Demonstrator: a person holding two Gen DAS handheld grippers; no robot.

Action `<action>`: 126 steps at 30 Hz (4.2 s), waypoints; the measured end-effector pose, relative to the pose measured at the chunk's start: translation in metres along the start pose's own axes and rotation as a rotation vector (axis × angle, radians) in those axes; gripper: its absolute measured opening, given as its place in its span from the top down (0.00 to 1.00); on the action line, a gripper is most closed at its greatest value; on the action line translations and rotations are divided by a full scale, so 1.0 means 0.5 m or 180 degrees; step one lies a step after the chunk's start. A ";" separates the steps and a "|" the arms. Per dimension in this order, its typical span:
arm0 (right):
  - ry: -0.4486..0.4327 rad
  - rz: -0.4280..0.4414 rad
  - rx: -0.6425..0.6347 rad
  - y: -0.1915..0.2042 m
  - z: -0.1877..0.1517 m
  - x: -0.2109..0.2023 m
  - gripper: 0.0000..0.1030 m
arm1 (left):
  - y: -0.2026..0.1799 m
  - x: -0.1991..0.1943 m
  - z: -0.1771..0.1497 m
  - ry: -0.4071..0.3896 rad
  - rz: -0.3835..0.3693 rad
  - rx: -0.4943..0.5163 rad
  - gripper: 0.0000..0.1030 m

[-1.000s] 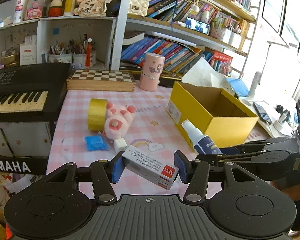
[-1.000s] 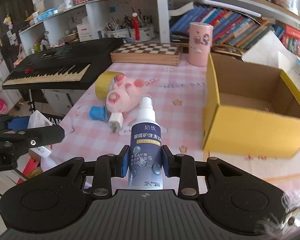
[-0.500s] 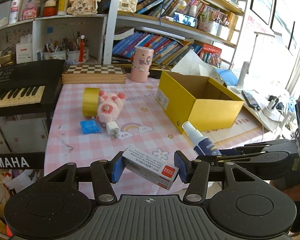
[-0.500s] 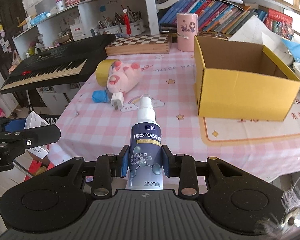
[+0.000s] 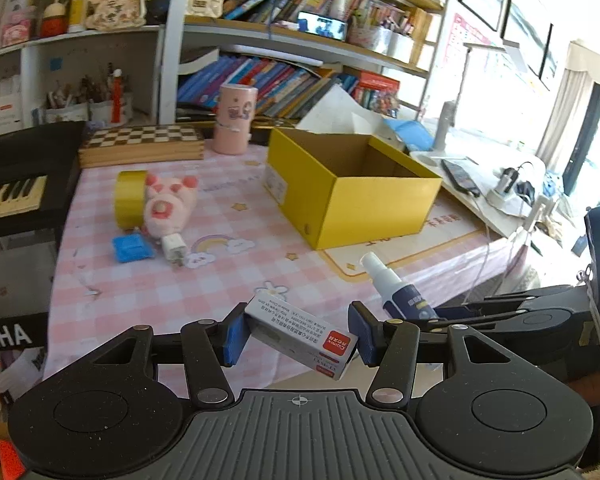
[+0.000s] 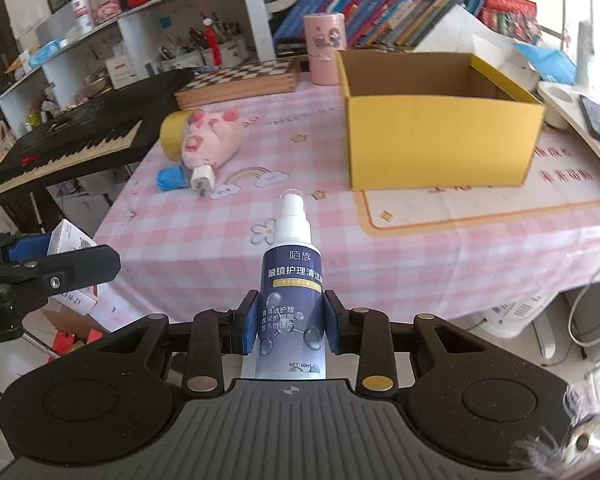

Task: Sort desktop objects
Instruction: 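Lift the spray bottle and white-and-red box and carry both over the yellow box, then lower both tools into the yellow box and open them to release the objects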

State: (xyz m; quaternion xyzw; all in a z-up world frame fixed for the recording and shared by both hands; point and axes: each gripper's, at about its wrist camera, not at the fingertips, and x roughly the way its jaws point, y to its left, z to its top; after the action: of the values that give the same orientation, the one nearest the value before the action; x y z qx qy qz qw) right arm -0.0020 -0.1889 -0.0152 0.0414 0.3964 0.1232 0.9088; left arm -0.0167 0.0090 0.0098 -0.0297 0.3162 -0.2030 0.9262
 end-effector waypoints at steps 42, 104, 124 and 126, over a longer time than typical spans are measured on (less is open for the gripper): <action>0.0074 -0.0607 0.0653 -0.217 0.022 -0.018 0.71 | -0.136 0.201 0.105 0.0152 -0.0683 0.0386 0.48; 0.0332 0.0232 -0.0856 -0.402 0.523 0.371 0.71 | -0.203 0.601 0.299 0.0330 0.0243 0.0278 0.48; 0.0886 0.0258 -0.1208 -0.366 0.545 0.481 0.71 | -0.191 0.501 0.312 -0.0100 0.0403 0.0248 0.30; 0.0913 0.0257 -0.1222 -0.364 0.545 0.485 0.70 | -0.188 0.494 0.311 -0.0118 0.0428 0.0247 0.30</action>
State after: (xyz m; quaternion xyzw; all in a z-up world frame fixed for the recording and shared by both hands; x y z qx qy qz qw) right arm 0.3909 -0.2961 -0.0331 -0.1342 0.4888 0.2371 0.8288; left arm 0.2198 -0.1858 0.0094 0.0237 0.2921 -0.1519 0.9439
